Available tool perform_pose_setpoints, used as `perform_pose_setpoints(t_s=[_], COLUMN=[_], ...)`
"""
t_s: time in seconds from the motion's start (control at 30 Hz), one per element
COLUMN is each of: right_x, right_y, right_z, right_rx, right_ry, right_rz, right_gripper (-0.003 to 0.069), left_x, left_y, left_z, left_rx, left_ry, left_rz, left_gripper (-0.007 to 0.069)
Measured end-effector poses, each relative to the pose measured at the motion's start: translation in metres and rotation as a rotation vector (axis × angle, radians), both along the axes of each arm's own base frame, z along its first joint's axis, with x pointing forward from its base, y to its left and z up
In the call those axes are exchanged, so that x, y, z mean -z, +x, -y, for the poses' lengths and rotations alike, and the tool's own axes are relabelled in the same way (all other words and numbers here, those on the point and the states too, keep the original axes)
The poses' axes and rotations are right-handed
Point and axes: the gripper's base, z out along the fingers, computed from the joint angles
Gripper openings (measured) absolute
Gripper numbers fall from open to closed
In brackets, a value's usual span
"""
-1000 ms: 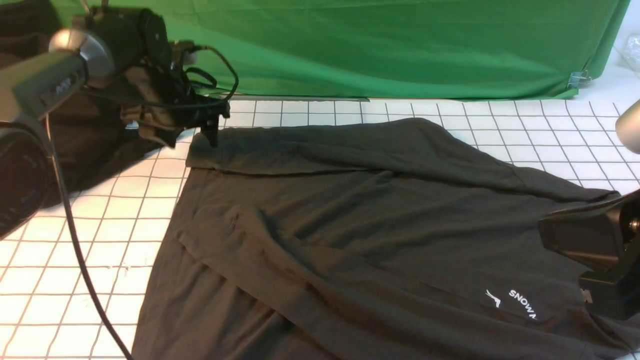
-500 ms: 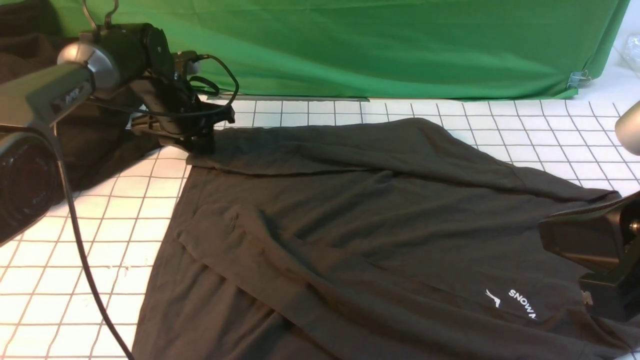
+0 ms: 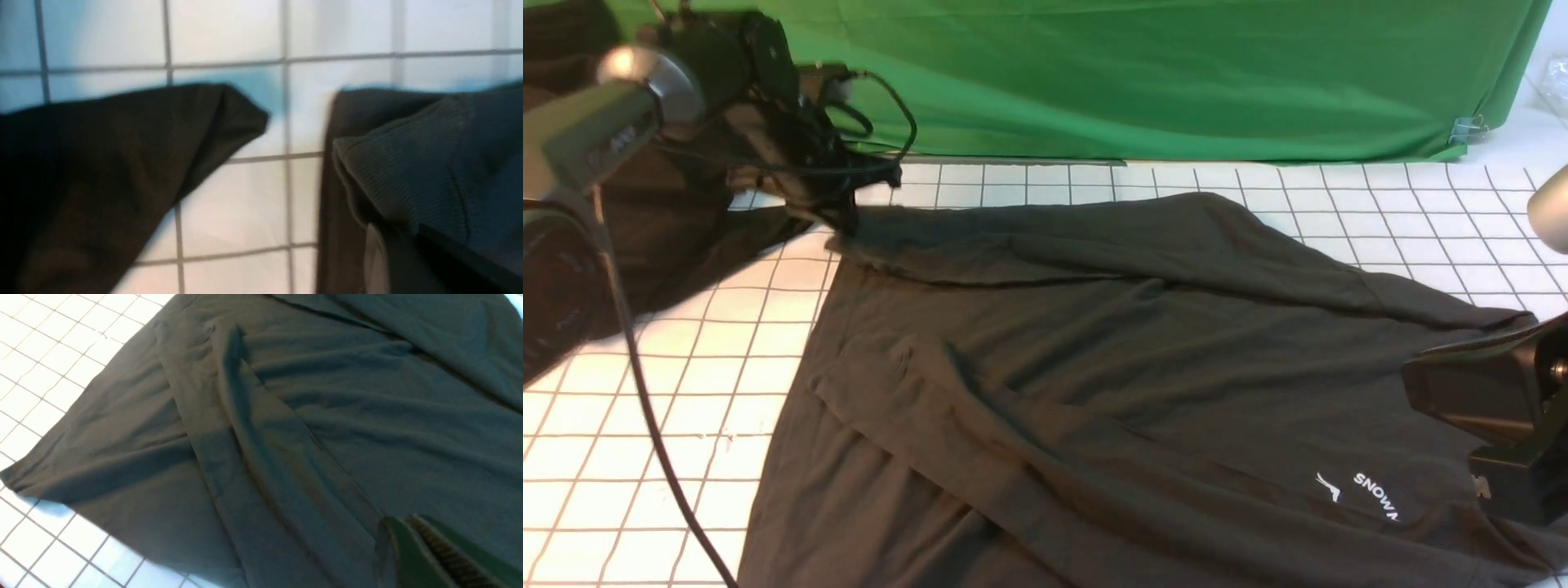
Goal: Fold a long-sleeved shirt over a white checkered tablecloth.
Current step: 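Fold the left side of the dark shirt inward over its body with the left gripper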
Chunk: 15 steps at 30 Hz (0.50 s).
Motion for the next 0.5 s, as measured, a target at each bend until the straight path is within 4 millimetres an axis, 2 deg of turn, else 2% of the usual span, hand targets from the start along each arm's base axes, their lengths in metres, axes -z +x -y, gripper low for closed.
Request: perform_pose_setpoints(t_s=[0.03, 0.1, 0.13, 0.2, 0.3, 0.5], right_x=[0.000, 0.000, 0.000, -0.001, -0.003, -0.016], right_y=[0.000, 0.000, 0.000, 0.000, 0.003, 0.011], right_z=[0.000, 0.000, 0.000, 0.000, 0.003, 0.017], right_rx=[0.000, 0.000, 0.000, 0.000, 0.025, 0.154], right_ry=[0.000, 0.000, 0.001, 0.001, -0.016, -0.091], right_rz=[0.000, 0.000, 0.001, 0.002, 0.034, 0.127], right_gripper=[0.0013, 0.0015, 0.0015, 0.0019, 0.0020, 0.0020], left_x=[-0.004, -0.038, -0.041, -0.066, -0.091, -0.108], left_y=[-0.001, -0.009, -0.010, -0.020, -0.038, -0.059], left_z=[0.000, 0.000, 0.001, 0.002, 0.005, 0.011], left_rx=[0.001, 0.018, 0.018, 0.038, 0.078, 0.105], left_ry=[0.000, -0.014, -0.017, -0.036, -0.074, -0.085], left_rz=[0.006, 0.072, 0.075, 0.101, 0.073, 0.018], left_gripper=[0.0021, 0.0021, 0.0021, 0.0021, 0.0021, 0.0021])
